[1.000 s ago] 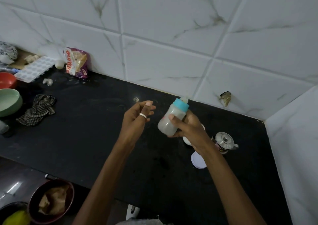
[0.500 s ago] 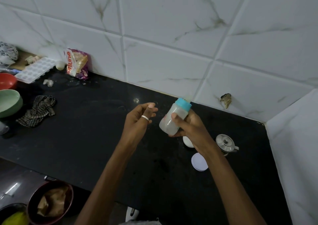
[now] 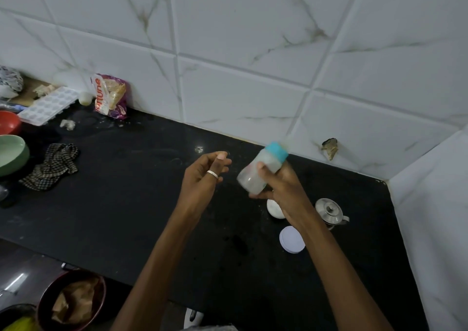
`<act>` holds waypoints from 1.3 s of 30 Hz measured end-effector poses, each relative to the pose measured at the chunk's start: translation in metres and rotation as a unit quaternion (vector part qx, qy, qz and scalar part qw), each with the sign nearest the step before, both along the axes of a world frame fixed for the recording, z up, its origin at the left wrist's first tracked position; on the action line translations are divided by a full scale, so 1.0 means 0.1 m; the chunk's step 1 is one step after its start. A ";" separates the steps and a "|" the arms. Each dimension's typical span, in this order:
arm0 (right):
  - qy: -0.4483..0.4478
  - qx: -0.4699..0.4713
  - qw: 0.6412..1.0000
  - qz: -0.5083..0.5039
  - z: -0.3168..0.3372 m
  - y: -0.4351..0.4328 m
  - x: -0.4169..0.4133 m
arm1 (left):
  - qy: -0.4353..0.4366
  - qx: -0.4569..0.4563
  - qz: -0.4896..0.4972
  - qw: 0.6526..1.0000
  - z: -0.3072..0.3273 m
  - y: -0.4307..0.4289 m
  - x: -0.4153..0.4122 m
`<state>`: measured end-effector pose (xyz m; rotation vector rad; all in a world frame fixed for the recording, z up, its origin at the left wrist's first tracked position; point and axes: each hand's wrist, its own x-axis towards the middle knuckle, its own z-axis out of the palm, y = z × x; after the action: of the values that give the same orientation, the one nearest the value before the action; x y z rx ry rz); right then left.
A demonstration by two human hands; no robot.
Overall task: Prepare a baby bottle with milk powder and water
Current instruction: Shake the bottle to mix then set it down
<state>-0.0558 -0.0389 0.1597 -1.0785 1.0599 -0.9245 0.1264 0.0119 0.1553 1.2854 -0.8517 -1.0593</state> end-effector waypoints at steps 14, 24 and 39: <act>-0.033 0.005 0.997 -0.066 0.09 -0.07 -0.01 | -0.001 -0.001 0.002 1.000 0.00 0.00 -0.03; 0.006 0.002 1.000 -0.019 0.07 -0.07 -0.04 | 0.001 -0.001 -0.005 1.000 0.00 -0.01 -0.03; -0.059 0.022 0.997 -0.049 0.03 -0.07 -0.07 | 0.001 0.003 -0.005 1.000 0.03 0.00 -0.06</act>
<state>-0.0631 -0.0456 0.1630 -0.9322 1.0380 -1.0260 0.1206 0.0116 0.1580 1.2864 -0.8542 -1.0725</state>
